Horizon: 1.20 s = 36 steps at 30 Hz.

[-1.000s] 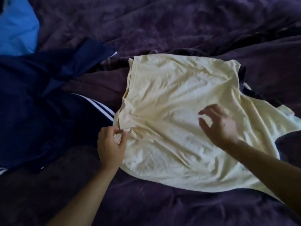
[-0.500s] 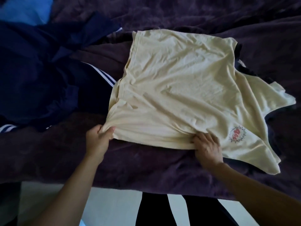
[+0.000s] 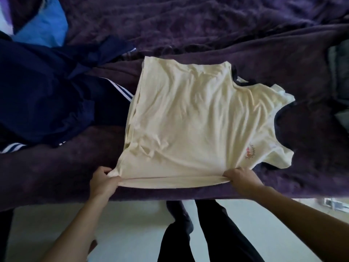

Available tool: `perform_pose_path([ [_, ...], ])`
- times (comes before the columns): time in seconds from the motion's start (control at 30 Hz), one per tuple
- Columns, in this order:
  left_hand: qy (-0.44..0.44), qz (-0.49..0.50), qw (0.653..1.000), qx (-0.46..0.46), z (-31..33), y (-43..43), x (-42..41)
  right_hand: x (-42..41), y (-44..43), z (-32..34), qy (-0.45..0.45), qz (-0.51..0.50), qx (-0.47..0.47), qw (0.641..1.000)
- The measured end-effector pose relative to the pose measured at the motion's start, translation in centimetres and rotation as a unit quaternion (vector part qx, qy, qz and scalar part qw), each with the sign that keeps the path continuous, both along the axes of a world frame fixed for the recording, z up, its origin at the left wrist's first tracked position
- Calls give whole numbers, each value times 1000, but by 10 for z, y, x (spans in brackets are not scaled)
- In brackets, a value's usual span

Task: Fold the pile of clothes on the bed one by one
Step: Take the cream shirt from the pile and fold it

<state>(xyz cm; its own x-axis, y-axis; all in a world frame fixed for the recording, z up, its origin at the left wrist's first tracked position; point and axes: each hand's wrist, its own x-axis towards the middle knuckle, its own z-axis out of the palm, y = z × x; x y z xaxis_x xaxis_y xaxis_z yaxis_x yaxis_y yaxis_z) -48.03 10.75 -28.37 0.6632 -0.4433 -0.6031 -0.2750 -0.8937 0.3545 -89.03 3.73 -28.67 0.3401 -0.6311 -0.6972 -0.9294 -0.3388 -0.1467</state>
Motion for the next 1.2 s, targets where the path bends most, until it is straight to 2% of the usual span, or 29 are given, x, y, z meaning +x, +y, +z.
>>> perform_pose_path([
  [0.13,-77,-143,979,124,-3,37,-4,-4,44,-12,-50,-28,-2,998],
  [0.17,-124,-192,967,107,-2,42,-8,-7,48,-11,-53,-32,-21,998],
  [0.23,-198,-325,925,0,0,44,-22,-12,51,-3,-63,-57,-85,993],
  [0.3,-187,-436,872,-115,3,39,-48,-17,52,4,-87,-71,-167,979],
  [0.33,-163,-484,848,-142,3,36,-62,-18,56,4,-101,-61,-199,973],
  [0.37,-139,-530,824,-143,0,35,-77,-18,61,3,-109,-43,-213,970],
  [0.43,-113,-598,789,-83,-12,37,-98,-13,77,-3,-99,-5,-206,974],
  [0.5,-122,-614,778,-54,-26,42,-106,-7,91,-15,-96,-7,-216,972],
  [0.6,-117,-591,794,-83,-34,43,-99,-9,95,-23,-158,-100,-278,942],
  [0.77,-98,-527,830,-154,-19,43,-76,-21,92,1,-223,-215,-276,910],
  [0.83,-109,-520,827,-182,-10,42,-71,-20,83,16,-230,-280,-251,898],
  [0.87,-115,-523,822,-193,-7,40,-67,-19,75,22,-225,-269,-245,904],
  [0.97,-115,-536,818,-175,5,27,-51,-16,49,33,-138,-131,-233,954],
  [1.03,-131,-577,793,-147,12,15,-36,-21,28,35,-74,-83,-188,976],
  [1.1,-156,-622,757,-127,20,1,-23,-31,6,39,-61,-92,-146,983],
  [1.13,-171,-630,747,-126,24,-9,-16,-37,-8,41,-88,-120,-138,979],
  [1.2,-197,-602,764,-126,33,-36,0,-47,-41,47,-136,-188,-113,966],
])
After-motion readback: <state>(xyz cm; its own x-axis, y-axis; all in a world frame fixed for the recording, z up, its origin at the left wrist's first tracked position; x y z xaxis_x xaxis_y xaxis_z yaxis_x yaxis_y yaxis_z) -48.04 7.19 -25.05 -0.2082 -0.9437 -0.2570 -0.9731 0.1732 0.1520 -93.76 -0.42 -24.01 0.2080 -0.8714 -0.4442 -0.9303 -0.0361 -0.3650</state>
